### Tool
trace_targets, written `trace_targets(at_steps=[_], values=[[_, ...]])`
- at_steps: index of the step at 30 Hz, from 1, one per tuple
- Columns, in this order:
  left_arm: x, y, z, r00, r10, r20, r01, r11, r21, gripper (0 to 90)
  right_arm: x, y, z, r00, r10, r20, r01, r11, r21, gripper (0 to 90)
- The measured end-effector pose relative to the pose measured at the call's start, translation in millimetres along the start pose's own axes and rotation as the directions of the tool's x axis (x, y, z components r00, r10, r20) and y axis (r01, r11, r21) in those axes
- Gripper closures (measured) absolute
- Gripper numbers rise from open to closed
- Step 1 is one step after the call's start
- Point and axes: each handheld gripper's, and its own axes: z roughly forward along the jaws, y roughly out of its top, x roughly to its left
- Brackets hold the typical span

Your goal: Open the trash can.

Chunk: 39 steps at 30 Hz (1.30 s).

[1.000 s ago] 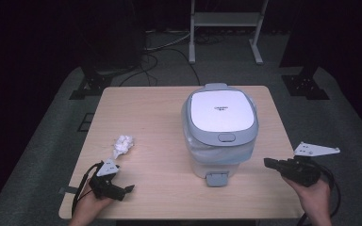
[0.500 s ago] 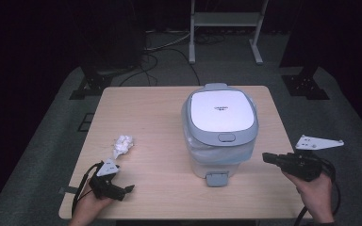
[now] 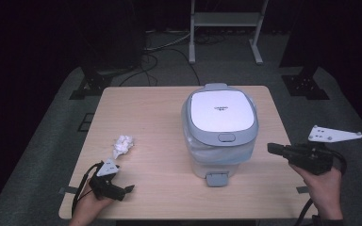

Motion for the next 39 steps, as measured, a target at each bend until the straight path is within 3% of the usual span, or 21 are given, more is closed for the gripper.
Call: trace_targets(at_steps=[11,30,39], values=[[0.0,0.0,0.0,1.0000,0.000,0.000,0.000,1.0000,0.000,0.0,7.1,26.0,-8.7,0.9985,-0.040,-0.039,0.037,0.998,-0.057,89.9],[-0.1,-0.1,0.2,1.0000,-0.001,0.000,0.001,1.0000,-0.002,0.0,23.4,54.2,5.7,0.9887,-0.098,-0.114,0.088,0.992,-0.092,89.9],[-0.1,-0.1,0.2,1.0000,-0.001,0.000,0.001,1.0000,-0.002,0.0,31.5,63.5,21.1,0.9784,-0.113,-0.173,0.098,0.991,-0.095,89.9]])
